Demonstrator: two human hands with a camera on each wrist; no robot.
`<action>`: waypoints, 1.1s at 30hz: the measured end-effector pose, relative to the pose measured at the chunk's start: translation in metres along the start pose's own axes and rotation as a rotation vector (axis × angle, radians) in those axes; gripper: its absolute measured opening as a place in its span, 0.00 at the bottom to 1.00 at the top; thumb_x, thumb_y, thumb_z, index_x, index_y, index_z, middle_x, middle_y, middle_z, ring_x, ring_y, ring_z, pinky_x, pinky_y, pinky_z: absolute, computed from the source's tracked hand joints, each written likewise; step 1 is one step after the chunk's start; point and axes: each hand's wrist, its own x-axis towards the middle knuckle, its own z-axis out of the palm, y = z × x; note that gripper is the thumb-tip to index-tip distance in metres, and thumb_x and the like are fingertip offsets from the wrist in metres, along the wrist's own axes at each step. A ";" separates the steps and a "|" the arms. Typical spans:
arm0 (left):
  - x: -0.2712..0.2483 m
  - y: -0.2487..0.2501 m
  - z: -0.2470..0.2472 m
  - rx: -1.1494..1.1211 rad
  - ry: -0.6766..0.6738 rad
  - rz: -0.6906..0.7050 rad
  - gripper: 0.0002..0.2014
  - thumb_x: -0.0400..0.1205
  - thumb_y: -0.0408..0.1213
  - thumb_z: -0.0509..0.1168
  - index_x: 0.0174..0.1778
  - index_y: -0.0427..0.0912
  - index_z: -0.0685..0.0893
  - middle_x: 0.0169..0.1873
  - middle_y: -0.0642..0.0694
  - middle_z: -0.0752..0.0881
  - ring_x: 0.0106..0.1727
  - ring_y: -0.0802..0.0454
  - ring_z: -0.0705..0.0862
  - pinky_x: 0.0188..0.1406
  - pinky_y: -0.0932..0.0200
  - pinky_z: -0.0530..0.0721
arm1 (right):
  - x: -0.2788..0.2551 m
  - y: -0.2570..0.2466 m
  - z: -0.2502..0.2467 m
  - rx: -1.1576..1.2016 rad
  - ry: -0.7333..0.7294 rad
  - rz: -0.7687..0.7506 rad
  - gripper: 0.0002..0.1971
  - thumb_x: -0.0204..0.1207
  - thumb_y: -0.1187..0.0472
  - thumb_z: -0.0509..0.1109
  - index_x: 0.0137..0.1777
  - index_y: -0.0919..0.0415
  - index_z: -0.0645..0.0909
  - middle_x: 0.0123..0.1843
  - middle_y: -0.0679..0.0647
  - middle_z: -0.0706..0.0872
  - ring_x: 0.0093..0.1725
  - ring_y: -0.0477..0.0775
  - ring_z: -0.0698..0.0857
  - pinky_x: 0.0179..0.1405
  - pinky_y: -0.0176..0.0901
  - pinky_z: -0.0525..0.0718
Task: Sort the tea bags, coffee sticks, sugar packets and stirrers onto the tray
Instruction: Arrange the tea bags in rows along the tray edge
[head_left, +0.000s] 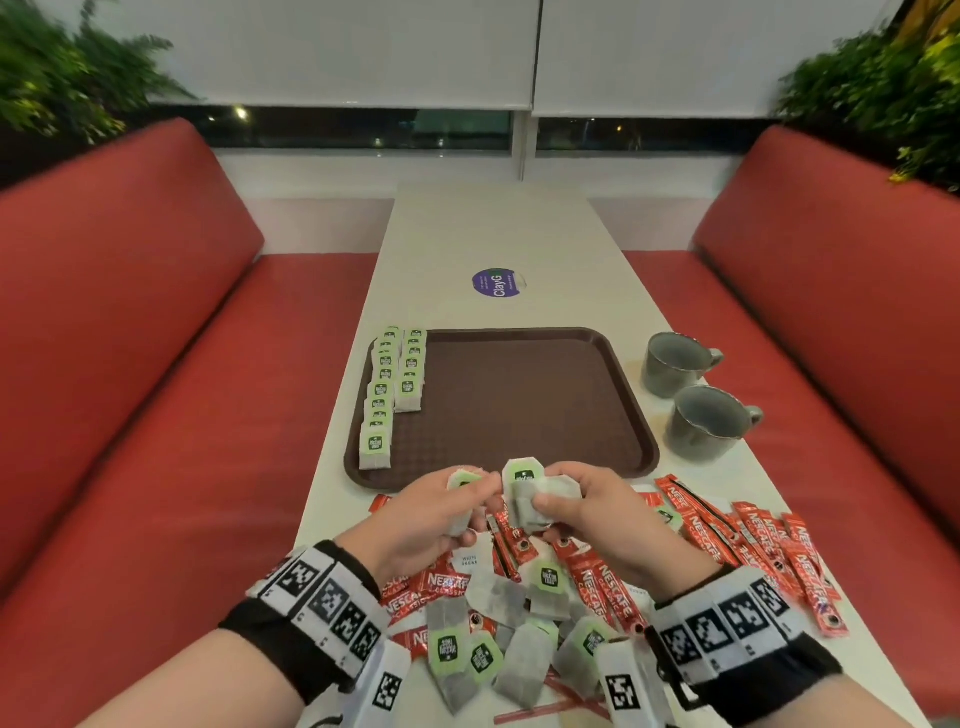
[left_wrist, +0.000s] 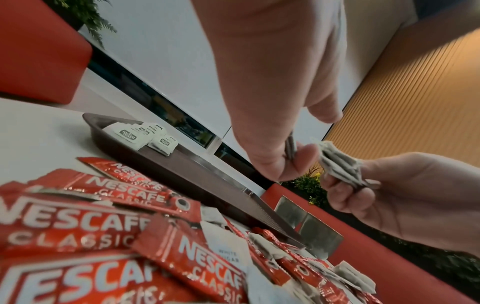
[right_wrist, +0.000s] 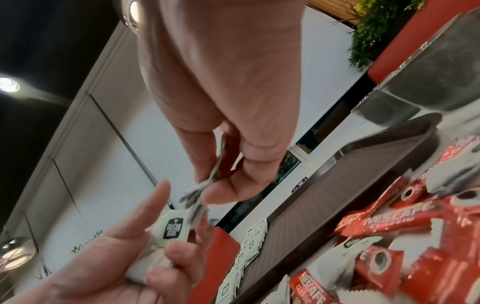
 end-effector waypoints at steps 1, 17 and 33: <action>-0.002 -0.001 -0.001 0.010 -0.016 0.020 0.11 0.82 0.44 0.66 0.52 0.39 0.83 0.37 0.48 0.81 0.33 0.57 0.75 0.32 0.64 0.73 | 0.001 -0.001 0.003 -0.001 -0.011 0.001 0.04 0.77 0.69 0.71 0.45 0.60 0.86 0.39 0.56 0.88 0.38 0.52 0.85 0.39 0.43 0.84; -0.017 0.002 -0.036 -0.168 0.234 0.056 0.05 0.84 0.38 0.64 0.43 0.42 0.80 0.37 0.44 0.86 0.35 0.52 0.85 0.33 0.58 0.81 | 0.028 -0.018 0.039 0.058 -0.076 -0.008 0.08 0.73 0.79 0.68 0.39 0.67 0.81 0.31 0.62 0.83 0.29 0.52 0.82 0.30 0.37 0.81; -0.023 0.009 -0.063 -0.370 0.010 -0.019 0.14 0.77 0.21 0.67 0.52 0.41 0.75 0.40 0.36 0.89 0.37 0.43 0.88 0.26 0.60 0.85 | 0.072 -0.029 0.071 -0.076 -0.127 -0.191 0.19 0.70 0.80 0.69 0.44 0.52 0.85 0.49 0.54 0.86 0.45 0.54 0.84 0.48 0.55 0.84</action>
